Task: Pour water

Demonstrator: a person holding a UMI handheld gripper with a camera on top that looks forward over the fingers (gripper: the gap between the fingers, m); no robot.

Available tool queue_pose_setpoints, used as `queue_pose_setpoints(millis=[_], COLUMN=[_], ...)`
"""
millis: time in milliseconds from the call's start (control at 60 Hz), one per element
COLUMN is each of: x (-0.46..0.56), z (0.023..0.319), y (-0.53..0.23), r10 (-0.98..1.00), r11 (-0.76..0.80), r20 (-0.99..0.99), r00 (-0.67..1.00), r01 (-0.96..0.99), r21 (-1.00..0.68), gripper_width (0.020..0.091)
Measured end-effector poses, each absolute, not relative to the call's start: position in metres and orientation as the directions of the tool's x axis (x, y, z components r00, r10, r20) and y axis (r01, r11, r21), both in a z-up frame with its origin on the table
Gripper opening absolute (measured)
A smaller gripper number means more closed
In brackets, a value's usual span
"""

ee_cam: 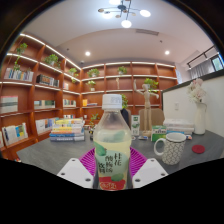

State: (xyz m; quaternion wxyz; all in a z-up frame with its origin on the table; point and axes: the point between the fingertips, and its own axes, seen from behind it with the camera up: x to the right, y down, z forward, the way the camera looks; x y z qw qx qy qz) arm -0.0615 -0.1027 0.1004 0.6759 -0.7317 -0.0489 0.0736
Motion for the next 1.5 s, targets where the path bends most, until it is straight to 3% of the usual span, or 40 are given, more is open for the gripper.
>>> queue_pose_setpoints(millis=[183,367,500,633,1067,1350,1417,1500], x=[-0.059,-0.052,-0.039,-0.018,0.023,0.022,0.022,0.025], z=[0.099,0.12,0.144,0.166,0.181,0.178,0.172,0.17], y=[-0.098,-0.073,-0.052,-0.047,-0.023,-0.022,-0.022,-0.019], r10=[0.166,0.131,0.103,0.078,0.075,0.06,0.045,0.024], r11=[-0.113,-0.174,-0.18,-0.163,-0.134,-0.139,-0.128,-0.137], r20=[-0.091,-0.444,-0.789,-0.969,-0.914,-0.929,-0.964,-1.0], r00=[0.982,0.886,0.606,0.236,-0.398,-0.365,-0.262,-0.012], r01=[-0.073,-0.42,-0.768,-0.956,-0.913,-0.925,-0.959,-0.99], r21=[-0.991,-0.891,-0.614,-0.246,0.386,0.354,0.255,0.009], gripper_width=[0.0387,0.0386,0.0386,0.0385,0.0386,0.0386,0.0387,0.0389])
